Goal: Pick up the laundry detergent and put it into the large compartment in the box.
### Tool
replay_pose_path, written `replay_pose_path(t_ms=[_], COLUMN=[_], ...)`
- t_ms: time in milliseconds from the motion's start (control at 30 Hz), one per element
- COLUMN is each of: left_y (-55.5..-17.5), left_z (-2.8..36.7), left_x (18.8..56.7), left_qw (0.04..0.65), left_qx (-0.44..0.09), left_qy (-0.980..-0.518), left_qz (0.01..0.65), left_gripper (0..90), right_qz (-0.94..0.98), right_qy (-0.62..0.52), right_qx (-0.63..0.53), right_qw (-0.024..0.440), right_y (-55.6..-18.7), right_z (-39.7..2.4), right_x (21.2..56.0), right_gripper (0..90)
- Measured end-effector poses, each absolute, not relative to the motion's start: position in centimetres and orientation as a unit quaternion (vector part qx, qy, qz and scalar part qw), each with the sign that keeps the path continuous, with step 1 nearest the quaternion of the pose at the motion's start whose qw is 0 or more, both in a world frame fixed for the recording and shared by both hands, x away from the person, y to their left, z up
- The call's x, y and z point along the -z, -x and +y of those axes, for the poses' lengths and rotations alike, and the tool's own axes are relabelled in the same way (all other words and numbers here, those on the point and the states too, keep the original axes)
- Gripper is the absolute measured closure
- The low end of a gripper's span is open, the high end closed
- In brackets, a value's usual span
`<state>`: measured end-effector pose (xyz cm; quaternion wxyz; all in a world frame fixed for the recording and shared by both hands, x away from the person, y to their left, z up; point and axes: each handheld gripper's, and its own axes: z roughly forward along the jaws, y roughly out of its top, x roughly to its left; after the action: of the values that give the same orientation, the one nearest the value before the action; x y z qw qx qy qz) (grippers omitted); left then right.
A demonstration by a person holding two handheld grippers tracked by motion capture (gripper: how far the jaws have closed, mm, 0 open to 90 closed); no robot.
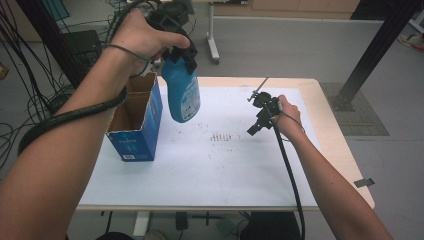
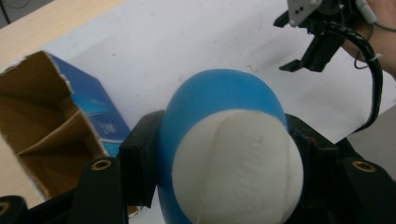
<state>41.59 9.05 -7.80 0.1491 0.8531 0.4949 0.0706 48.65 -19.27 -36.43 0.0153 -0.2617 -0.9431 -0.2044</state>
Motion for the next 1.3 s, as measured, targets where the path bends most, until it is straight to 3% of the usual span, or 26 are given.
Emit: replay_pose_path(t_ms=[933, 1300], left_y=[-42.8, -43.3], left_z=[21.0, 22.7], left_x=[3.5, 4.3], left_qw=[0.118, 0.118], left_qx=[-0.130, -0.127], left_qy=[-0.746, -0.727], left_qz=[0.642, 0.664], left_gripper=[37.5, 37.5], right_qz=[-0.944, -0.943], right_qy=[0.255, 0.258], right_qx=[0.208, 0.207], right_qw=[0.021, 0.022], right_y=[-48.7, -48.9], right_z=[-18.8, -18.8], right_x=[36.6, 36.8], right_gripper=[6.9, 6.9])
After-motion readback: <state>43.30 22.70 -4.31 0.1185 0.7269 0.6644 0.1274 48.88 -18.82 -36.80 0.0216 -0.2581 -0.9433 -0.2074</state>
